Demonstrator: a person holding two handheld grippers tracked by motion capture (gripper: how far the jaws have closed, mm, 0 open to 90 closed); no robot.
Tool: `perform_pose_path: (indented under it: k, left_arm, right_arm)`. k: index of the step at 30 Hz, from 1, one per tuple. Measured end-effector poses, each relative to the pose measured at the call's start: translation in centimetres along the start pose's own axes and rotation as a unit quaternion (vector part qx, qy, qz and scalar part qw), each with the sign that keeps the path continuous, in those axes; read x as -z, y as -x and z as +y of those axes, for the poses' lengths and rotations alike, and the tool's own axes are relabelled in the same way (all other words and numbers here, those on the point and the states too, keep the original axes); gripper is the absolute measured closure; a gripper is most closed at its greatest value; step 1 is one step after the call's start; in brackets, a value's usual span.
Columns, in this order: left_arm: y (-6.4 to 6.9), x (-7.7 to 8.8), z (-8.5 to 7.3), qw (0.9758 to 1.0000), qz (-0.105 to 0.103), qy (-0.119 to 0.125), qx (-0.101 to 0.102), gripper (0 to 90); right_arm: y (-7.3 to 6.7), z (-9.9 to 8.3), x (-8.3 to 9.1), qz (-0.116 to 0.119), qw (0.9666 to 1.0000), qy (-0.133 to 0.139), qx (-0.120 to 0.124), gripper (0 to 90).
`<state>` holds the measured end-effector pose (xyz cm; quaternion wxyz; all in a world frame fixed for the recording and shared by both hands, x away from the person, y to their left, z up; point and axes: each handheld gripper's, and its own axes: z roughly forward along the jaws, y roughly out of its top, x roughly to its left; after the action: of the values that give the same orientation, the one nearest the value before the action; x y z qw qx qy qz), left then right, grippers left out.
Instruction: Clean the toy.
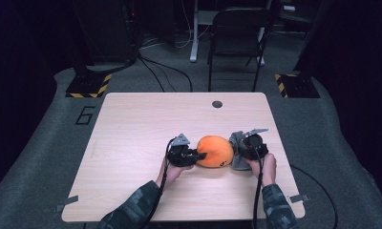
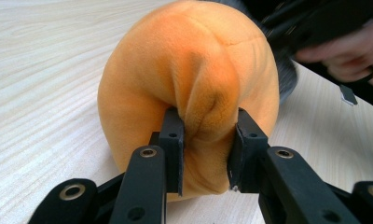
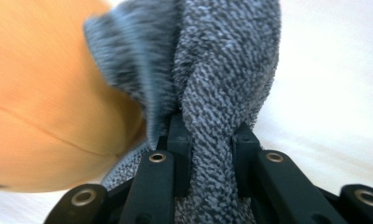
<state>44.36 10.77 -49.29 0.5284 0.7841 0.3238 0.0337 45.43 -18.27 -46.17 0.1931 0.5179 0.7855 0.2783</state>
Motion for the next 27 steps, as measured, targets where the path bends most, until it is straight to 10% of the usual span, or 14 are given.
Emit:
perform_pose_path:
  k: [5, 8, 12, 27]
  left_arm:
    - [0.0, 0.0, 0.0, 1.0000, -0.001, 0.001, 0.002, 70.1]
    - [-0.1, 0.0, 0.0, 1.0000, -0.002, 0.002, 0.006, 70.0]
    - [-0.3, 0.0, -0.2, 0.9999, -0.007, 0.008, 0.009, 67.3]
    - [-1.1, 0.9, -0.2, 0.9994, -0.006, 0.017, -0.030, 29.4]
  right_arm:
    - [-1.7, 2.0, 4.7, 0.018, 0.9963, 0.081, 0.022, 75.3]
    - [-4.0, 2.6, 5.1, 0.042, 0.9953, 0.070, 0.052, 75.6]
    - [-5.8, 2.1, 2.6, 0.016, 0.9958, 0.034, 0.084, 76.3]
    - [-4.6, 1.8, 1.9, 0.022, 0.9961, 0.051, 0.069, 76.3]
